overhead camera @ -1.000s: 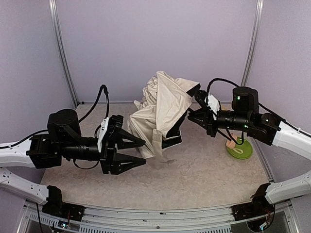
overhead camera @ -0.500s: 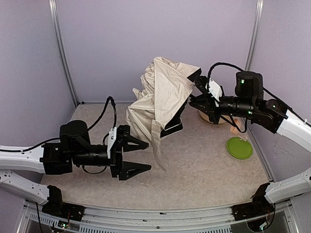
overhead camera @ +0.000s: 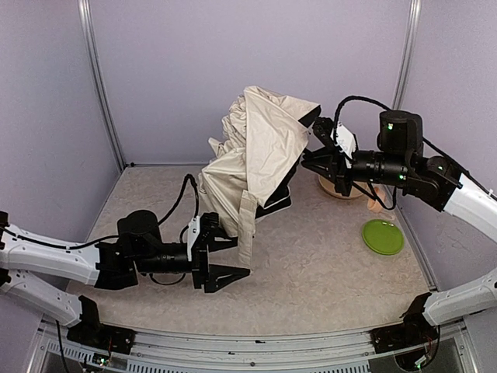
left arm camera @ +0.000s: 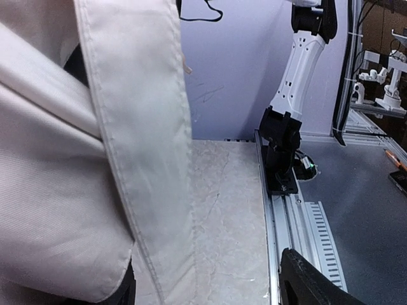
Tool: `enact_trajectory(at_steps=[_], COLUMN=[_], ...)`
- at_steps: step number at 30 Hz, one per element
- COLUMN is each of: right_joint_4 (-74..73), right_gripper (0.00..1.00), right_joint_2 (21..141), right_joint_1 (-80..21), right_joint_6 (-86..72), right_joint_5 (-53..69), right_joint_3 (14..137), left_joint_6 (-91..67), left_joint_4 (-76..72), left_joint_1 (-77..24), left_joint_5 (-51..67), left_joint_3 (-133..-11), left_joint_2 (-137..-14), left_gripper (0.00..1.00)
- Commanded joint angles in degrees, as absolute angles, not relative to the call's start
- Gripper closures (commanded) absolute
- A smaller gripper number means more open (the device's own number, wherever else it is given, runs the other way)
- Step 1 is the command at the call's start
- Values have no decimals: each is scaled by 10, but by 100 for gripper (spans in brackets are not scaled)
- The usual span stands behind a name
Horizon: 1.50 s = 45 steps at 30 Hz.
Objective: Put away the umbrella
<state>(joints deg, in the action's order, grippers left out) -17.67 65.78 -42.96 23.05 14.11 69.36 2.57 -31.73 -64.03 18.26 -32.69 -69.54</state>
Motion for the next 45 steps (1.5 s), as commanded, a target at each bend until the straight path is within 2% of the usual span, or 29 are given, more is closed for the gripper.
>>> enact_trajectory(at_steps=[1, 3, 7, 12, 15, 17, 21, 22, 24, 30, 37, 41, 45], right_joint_4=[-122, -120, -113, -111, -107, -105, -103, -104, -106, -137, -231, -243, -294], right_gripper=[100, 100, 100, 100, 100, 100, 100, 100, 100, 100, 100, 100, 100], right_joint_2=[639, 638, 631, 629, 629, 630, 631, 631, 630, 619, 619, 611, 615], right_joint_1=[-426, -427, -427, -427, -427, -427, -427, -427, -427, -418, -375, -373, -373], right_joint_6=[226, 225, 222, 221, 220, 217, 211, 210, 210, 192, 187, 193, 217], right_joint_5=[167, 175, 178, 178, 178, 180, 178, 177, 175, 167, 169, 223, 312], right_joint_3=[716, 718, 719, 721, 722, 722, 726, 726, 726, 735, 772, 775, 802], left_joint_6=[12, 19, 12, 10, 12, 11, 0, -5, -14, -18, 71, 105, 122], left_joint_4=[-457, -461, -473, -509, -517, -522, -535, -543, -552, -525, -275, -194, -170], left_joint_1=[-633, -631, -633, -636, -639, -642, -650, -651, -651, -649, -670, -664, -631], left_joint_5=[189, 190, 243, 249, 252, 258, 268, 274, 278, 284, 247, 181, 103], left_joint_3=[-299, -305, -316, -315, -321, -329, -340, -341, -343, -306, -292, -295, -312], left_joint_2=[-717, -740, -784, -803, -815, -827, -847, -850, -854, -797, -593, -536, -564], left_gripper=[22, 23, 36, 56, 62, 72, 78, 83, 100, 100, 100, 100, 100])
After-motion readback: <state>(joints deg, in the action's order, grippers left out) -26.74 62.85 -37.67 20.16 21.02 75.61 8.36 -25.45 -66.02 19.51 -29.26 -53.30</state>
